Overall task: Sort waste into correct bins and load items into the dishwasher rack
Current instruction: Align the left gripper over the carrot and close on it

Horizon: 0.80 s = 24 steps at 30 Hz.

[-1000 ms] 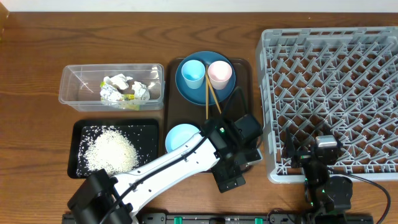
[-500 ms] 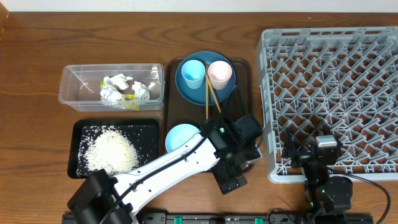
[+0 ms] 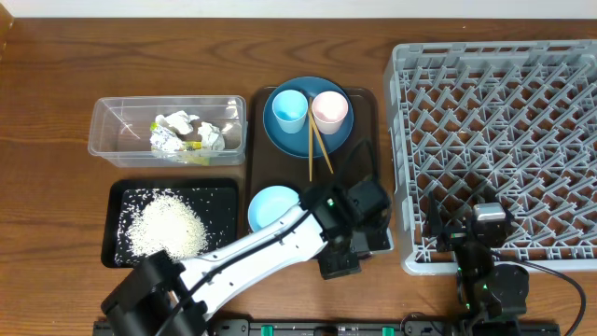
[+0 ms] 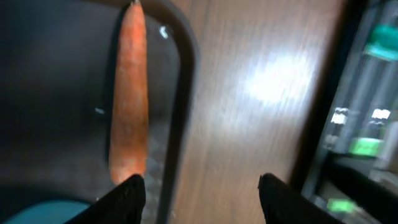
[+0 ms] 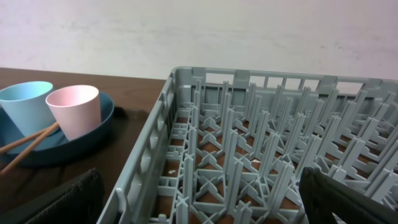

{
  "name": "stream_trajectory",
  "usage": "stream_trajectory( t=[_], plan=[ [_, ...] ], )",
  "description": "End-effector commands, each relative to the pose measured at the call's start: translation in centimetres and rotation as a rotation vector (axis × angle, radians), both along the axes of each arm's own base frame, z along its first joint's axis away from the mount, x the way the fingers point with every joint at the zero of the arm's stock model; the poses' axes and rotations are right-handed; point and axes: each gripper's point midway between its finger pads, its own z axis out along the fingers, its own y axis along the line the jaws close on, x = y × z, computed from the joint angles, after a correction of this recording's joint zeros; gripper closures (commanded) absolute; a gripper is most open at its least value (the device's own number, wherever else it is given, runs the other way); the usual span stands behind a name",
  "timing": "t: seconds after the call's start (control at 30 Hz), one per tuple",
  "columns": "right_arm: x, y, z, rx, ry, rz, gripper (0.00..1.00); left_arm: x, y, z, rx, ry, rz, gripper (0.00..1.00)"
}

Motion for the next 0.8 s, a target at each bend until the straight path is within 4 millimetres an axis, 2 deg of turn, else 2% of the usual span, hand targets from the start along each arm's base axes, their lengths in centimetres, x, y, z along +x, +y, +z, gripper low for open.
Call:
stream_trajectory(
  t=[0.0, 0.07, 0.33, 0.5, 0.77],
  plan=[
    [0.0, -0.1, -0.2, -0.016, 0.003, -0.004, 0.01, 0.9, 2.0, -2.0, 0.085, -0.081, -0.035, 0.39],
    [0.0, -0.1, -0.2, -0.016, 0.003, -0.004, 0.01, 1.5, 2.3, -2.7, 0.099, -0.119, -0.03, 0.39],
    [0.0, -0.2, -0.2, -0.016, 0.004, -0.004, 0.01, 2.6, 0.7, -2.9, 0.024, -0.171, -0.031, 0.39],
    [0.0, -0.2, -0.2, -0.016, 0.004, -0.004, 0.01, 3.1, 0.0, -2.7, -0.007, -0.202, -0.079, 0.45],
    [0.0, -0.2, -0.2, -0.016, 0.004, -0.004, 0.01, 3.2, -0.3, -2.8, -0.022, -0.208, -0.08, 0.48]
  ],
)
